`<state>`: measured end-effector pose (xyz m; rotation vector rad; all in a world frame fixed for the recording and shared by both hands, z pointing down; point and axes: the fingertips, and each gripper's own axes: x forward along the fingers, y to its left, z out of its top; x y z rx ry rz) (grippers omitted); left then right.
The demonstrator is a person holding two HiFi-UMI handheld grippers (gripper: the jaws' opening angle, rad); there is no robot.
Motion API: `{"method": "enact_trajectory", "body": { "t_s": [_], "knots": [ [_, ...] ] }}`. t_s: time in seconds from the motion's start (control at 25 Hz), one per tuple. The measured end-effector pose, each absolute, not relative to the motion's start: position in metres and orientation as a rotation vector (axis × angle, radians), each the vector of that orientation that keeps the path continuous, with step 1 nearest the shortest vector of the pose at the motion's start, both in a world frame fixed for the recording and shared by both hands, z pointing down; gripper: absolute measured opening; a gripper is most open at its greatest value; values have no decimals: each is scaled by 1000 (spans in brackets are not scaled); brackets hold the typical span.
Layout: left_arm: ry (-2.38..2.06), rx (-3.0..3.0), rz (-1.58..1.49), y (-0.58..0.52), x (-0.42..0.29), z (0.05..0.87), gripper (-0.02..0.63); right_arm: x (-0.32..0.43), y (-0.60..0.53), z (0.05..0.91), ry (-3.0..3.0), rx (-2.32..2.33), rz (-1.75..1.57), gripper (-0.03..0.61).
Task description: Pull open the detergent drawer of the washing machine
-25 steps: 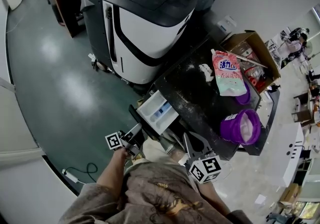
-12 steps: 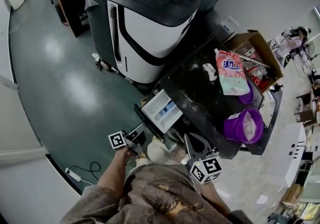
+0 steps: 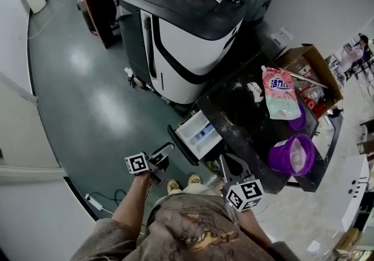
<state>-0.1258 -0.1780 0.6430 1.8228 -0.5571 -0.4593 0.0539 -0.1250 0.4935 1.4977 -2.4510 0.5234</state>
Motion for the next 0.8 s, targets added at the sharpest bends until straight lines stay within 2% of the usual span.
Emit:
{"method": "enact_trajectory", "body": {
  "t_s": [0.8],
  "knots": [
    [-863, 2309, -260, -152, -90, 446, 263, 103, -118, 477, -2562, 1530, 495, 3]
  ]
}}
